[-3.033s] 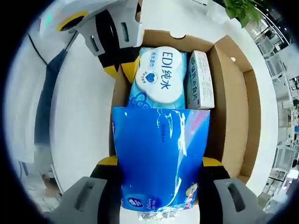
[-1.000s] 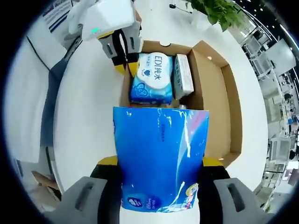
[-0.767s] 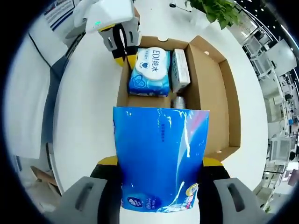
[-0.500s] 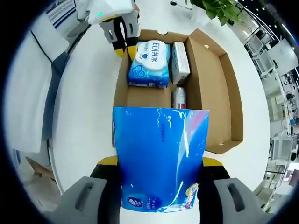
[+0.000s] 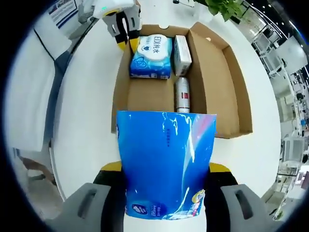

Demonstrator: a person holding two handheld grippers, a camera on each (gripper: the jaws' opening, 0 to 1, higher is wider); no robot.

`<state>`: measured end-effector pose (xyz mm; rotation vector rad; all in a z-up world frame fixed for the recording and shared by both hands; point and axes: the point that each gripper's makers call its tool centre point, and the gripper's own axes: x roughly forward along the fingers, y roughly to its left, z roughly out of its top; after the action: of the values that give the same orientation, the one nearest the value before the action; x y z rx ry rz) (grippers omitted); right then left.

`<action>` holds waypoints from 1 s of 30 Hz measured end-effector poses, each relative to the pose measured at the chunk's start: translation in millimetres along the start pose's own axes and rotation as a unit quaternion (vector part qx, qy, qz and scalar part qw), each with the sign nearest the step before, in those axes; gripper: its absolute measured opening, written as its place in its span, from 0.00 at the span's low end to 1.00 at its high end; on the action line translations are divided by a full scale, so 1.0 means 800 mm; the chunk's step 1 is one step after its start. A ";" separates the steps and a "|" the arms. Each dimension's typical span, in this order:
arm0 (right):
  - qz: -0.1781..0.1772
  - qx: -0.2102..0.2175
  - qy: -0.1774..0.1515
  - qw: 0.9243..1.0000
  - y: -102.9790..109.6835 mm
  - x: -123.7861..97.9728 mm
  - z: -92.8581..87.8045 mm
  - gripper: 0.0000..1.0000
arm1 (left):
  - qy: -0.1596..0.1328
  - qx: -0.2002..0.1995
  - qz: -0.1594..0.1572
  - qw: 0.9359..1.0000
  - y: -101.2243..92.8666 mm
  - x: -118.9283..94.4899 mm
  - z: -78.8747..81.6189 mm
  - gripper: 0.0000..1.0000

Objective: Operate the shoe box by opening the lid, removing the specified soft item, and placing it in the target area until the item is outside and the box remains undamaged.

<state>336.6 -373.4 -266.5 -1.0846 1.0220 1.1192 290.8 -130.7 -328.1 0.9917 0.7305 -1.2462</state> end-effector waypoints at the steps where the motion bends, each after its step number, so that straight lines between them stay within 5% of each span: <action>1: -0.001 0.001 0.001 1.000 -0.001 -0.001 -0.004 0.63 | 0.000 -0.001 0.001 1.000 0.000 0.000 0.000 0.04; 19: 0.011 0.017 0.020 1.000 0.002 0.013 -0.066 0.63 | 0.003 -0.004 0.008 1.000 -0.001 -0.001 -0.001 0.05; 30: 0.020 0.009 0.015 1.000 0.006 0.030 -0.070 0.63 | 0.011 -0.006 0.011 1.000 0.000 -0.001 -0.001 0.05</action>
<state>331.0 -423.6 -300.0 -1.0733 1.0789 1.1273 290.6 -129.7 -327.8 1.0035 0.7410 -1.2118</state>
